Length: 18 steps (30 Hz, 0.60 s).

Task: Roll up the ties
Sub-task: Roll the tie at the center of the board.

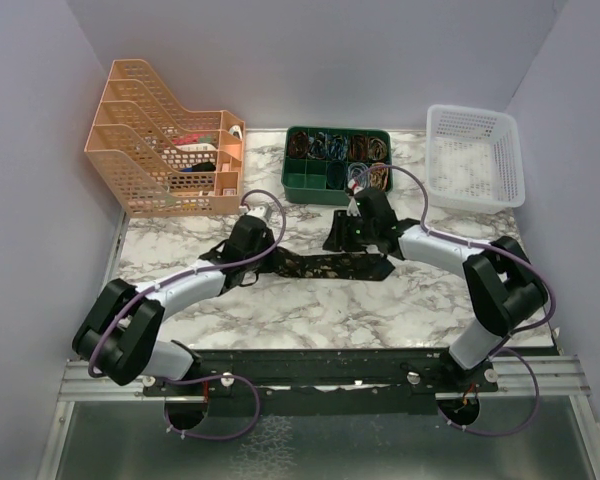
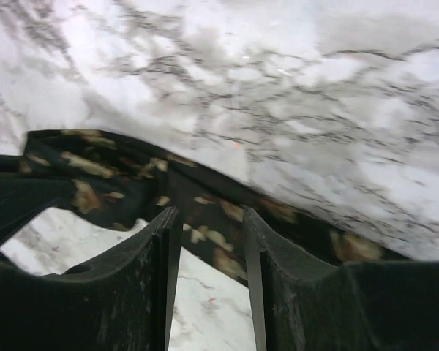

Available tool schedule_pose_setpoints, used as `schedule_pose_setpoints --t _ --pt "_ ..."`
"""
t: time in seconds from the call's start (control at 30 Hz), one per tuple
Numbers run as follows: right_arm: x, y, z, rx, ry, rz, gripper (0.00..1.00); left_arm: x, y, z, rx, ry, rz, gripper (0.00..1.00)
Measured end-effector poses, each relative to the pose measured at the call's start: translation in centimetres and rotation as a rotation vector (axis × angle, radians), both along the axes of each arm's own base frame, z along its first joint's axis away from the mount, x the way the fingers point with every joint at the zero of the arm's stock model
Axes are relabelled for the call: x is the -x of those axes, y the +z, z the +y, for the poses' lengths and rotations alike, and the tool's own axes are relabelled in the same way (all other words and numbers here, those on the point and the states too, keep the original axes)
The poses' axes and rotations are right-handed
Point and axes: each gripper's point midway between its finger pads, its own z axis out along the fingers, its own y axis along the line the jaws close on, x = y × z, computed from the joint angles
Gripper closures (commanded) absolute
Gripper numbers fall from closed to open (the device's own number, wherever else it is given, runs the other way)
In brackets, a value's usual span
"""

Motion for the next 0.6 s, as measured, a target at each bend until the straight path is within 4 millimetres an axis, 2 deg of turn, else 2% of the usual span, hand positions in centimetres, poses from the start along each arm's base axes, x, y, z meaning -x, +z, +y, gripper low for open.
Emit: schedule_pose_setpoints --t 0.2,0.33,0.6 --pt "-0.3 -2.2 -3.7 0.072 -0.072 0.038 0.56 -0.1 1.4 -0.4 -0.15 -0.022 -0.022 1.0" --pt "0.1 -3.3 -5.2 0.094 -0.097 0.066 0.56 -0.3 1.8 -1.3 -0.259 -0.031 -0.025 1.0" --pt "0.8 -3.6 -6.1 0.097 -0.106 0.074 0.56 -0.5 1.2 -2.1 -0.457 -0.013 -0.023 1.0"
